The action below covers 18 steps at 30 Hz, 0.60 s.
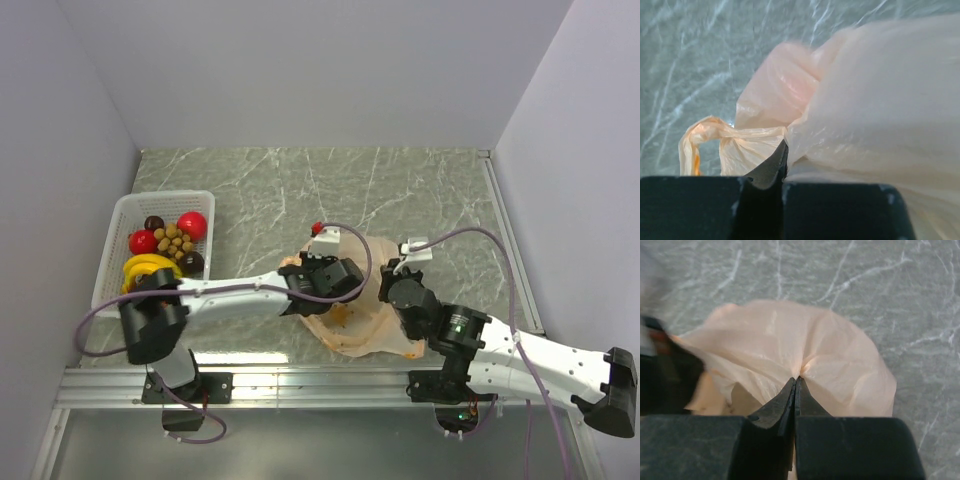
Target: Untie the knot of the plastic bag and take out the fruit
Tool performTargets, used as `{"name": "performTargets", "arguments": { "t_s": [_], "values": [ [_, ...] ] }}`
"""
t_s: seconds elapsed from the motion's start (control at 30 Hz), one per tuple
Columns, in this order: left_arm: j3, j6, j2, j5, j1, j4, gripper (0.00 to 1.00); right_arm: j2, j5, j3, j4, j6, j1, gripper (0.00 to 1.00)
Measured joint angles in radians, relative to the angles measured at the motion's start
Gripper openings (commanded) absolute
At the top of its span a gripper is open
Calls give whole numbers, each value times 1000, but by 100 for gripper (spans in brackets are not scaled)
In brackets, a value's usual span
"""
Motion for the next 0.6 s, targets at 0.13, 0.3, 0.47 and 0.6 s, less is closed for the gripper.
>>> {"name": "performTargets", "arguments": {
  "t_s": [0.13,0.3,0.47,0.6],
  "values": [
    [13,81,-157,-5,-72,-4,1,12,16,-76,37,40,-7,2],
    [45,121,-255,13,-219,19,1,56,6,-113,119,85,-28,3],
    [-32,49,-267,32,-171,-19,1,96,-3,-113,129,94,-38,6],
    [-130,-26,-294,74,-117,-55,1,116,-31,-107,129,95,-40,15]
  ]
}}
